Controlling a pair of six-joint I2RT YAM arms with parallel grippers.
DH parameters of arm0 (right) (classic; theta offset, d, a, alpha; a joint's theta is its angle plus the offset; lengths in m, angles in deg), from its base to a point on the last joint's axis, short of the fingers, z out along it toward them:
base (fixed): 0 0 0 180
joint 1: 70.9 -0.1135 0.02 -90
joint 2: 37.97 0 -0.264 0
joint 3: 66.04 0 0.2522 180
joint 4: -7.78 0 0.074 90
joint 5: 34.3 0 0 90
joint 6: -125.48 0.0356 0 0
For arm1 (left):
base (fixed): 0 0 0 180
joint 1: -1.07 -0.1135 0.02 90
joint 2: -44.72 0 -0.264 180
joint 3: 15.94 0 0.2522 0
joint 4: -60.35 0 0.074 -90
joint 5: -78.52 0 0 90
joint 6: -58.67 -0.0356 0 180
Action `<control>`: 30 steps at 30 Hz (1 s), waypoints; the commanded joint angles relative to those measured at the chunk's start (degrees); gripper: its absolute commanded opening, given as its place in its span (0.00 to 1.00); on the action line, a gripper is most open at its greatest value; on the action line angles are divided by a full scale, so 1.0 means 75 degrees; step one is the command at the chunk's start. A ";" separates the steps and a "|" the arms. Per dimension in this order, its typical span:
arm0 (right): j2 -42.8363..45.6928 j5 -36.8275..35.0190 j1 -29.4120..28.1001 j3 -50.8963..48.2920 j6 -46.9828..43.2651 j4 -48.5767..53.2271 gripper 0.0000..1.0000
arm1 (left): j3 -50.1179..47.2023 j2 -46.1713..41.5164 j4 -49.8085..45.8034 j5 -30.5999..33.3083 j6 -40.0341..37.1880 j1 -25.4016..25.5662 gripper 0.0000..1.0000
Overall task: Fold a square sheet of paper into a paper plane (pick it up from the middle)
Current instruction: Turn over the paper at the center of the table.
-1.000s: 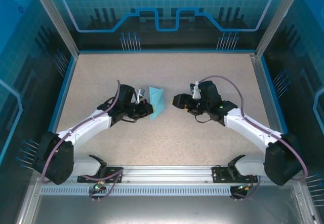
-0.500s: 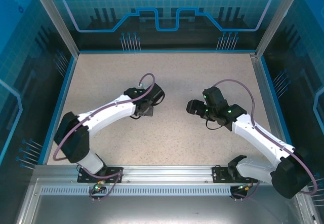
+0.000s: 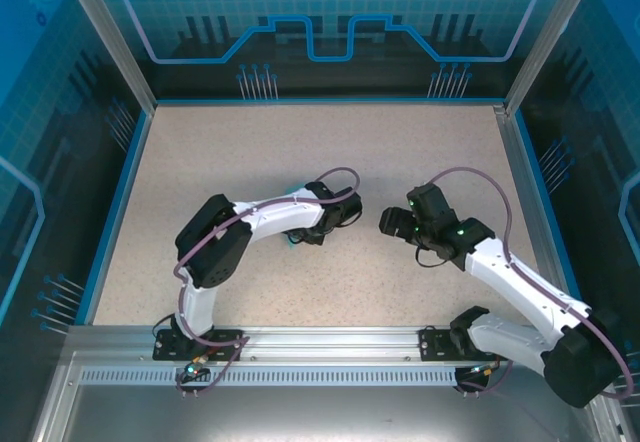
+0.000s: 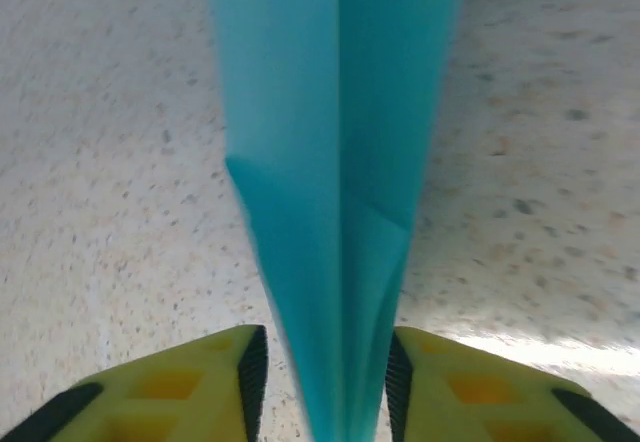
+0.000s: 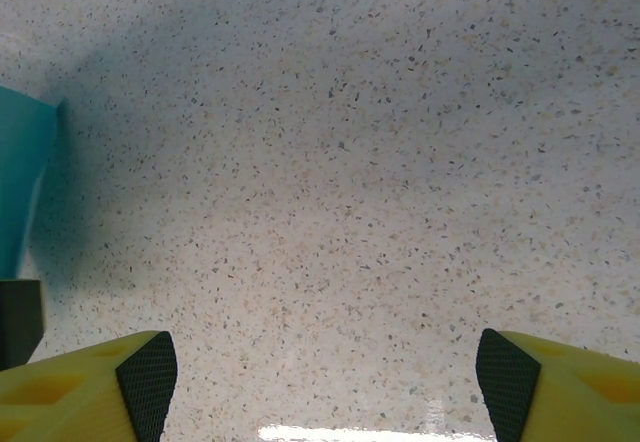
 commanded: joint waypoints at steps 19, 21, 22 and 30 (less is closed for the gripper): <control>-0.3670 0.0199 -0.2692 0.2510 0.0447 -0.1036 0.79 | -0.4055 -0.4948 0.3451 -0.3659 0.0506 -0.3039 0.99; -0.4514 0.0370 -0.3057 0.3123 0.0608 -0.1317 0.72 | -0.4459 -0.5138 0.3613 -0.3927 0.0544 -0.3495 0.98; -0.4887 0.0476 -0.3164 0.3368 0.0661 -0.1418 0.68 | -0.4638 -0.5230 0.3693 -0.4062 0.0562 -0.3672 0.98; -0.7226 0.1029 -0.3550 0.5337 0.1053 -0.1370 0.52 | -0.5470 -0.5851 0.3785 -0.4328 0.0651 -0.4744 0.99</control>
